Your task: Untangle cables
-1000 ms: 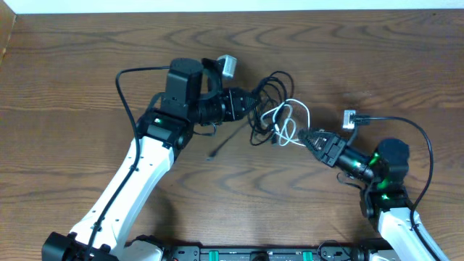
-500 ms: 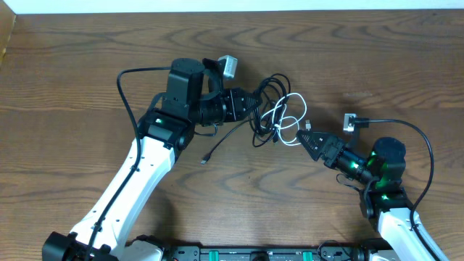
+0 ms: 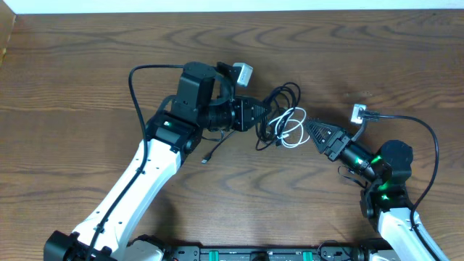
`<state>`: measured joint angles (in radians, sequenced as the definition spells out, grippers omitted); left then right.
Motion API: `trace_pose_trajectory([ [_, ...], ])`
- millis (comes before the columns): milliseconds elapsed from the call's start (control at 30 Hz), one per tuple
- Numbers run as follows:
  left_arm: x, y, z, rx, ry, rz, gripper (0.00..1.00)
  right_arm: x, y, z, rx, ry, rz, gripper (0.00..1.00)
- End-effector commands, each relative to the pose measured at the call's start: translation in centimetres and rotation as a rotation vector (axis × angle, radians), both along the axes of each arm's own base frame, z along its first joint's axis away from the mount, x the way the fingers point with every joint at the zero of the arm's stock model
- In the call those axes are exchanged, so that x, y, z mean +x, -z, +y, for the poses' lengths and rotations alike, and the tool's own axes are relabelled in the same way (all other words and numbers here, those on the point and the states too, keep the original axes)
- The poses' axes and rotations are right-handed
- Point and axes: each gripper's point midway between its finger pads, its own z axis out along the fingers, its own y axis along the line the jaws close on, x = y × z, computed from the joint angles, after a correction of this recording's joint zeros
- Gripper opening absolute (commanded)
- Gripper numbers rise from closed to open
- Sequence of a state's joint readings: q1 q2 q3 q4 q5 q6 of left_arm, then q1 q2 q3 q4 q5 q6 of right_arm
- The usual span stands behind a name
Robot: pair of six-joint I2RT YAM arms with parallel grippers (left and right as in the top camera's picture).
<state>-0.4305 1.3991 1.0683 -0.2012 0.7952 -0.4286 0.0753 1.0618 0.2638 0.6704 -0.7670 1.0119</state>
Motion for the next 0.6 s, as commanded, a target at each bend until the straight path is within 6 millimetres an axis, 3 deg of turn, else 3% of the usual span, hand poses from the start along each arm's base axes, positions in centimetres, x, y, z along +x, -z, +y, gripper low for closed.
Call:
trace_pose_trajectory([
  [0,-0.6,-1.4,-0.5,-0.019,0.042,-0.051,0.08,-0.6,-0.3,1.0,0.035,-0.043,0.027,0.49],
  [133,-1.1,-1.2,-1.0,-0.009,0.067,-0.058,0.08,-1.4,-0.5,2.6,0.044,-0.096,0.028,0.41],
  [300,-2.0,-1.0,-1.6,-0.003,0.093,-0.047,0.08,-2.1,-0.4,4.2,0.039,-0.124,0.031,0.41],
  [567,-2.8,-1.0,-2.4,-0.004,0.121,-0.046,0.08,-1.4,1.3,3.9,-0.016,-0.051,0.07,0.4],
])
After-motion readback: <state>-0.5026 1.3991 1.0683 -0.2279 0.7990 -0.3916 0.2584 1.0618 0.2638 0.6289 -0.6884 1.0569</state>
